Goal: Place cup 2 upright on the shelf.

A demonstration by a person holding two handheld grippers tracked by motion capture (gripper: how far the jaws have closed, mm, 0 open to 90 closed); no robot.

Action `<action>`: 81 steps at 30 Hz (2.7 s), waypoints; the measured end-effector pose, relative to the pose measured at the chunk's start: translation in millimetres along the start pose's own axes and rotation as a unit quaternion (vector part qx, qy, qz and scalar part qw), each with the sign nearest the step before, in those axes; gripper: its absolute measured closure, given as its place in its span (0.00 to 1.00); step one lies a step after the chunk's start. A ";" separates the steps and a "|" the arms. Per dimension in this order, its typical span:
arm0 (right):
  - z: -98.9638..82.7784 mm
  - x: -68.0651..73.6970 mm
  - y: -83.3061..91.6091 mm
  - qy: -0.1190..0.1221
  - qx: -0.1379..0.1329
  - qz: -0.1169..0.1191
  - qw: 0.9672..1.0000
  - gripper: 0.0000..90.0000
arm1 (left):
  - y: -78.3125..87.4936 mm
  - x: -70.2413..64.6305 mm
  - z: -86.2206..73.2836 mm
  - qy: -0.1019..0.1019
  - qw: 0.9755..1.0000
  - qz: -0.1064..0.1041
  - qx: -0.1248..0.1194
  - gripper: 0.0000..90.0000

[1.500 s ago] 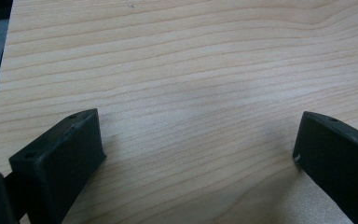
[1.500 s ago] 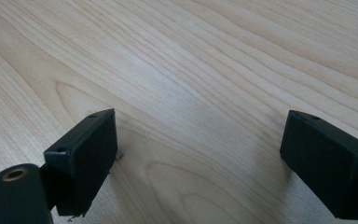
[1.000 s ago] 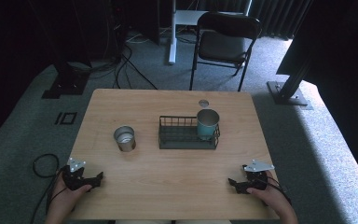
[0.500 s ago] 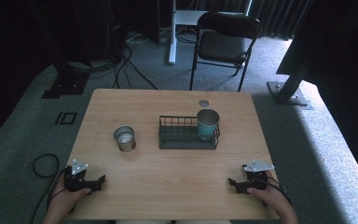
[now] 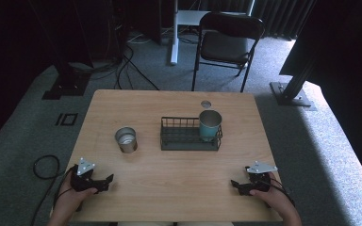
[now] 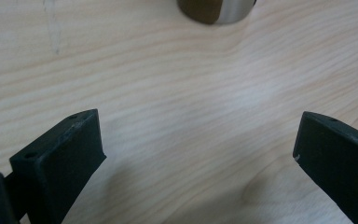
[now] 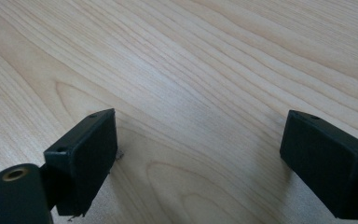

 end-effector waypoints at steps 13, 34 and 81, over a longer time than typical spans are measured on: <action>0.0 0.0 0.0 0.000 0.000 0.000 1.000 0.12 | -0.4 -6.5 16.8 -0.010 0.999 -0.005 -0.030 0.02; 0.0 0.1 0.0 -0.001 0.000 0.000 1.000 0.12 | -9.1 -13.2 53.0 -0.009 0.997 -0.015 -0.069 0.02; 0.0 -0.1 0.0 0.000 0.000 0.000 1.000 0.12 | -42.8 -16.7 111.2 -0.012 0.994 -0.005 -0.112 0.02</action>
Point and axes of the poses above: each handheld gripper's, and its own axes: y roughly backward along the jaws, z roughly out of its top, x roughly to its left, the point moved 1 cm from there along -y, roughly forward along the jaws, and after that the axes turned 14 degrees about x, right-handed, at the moved point
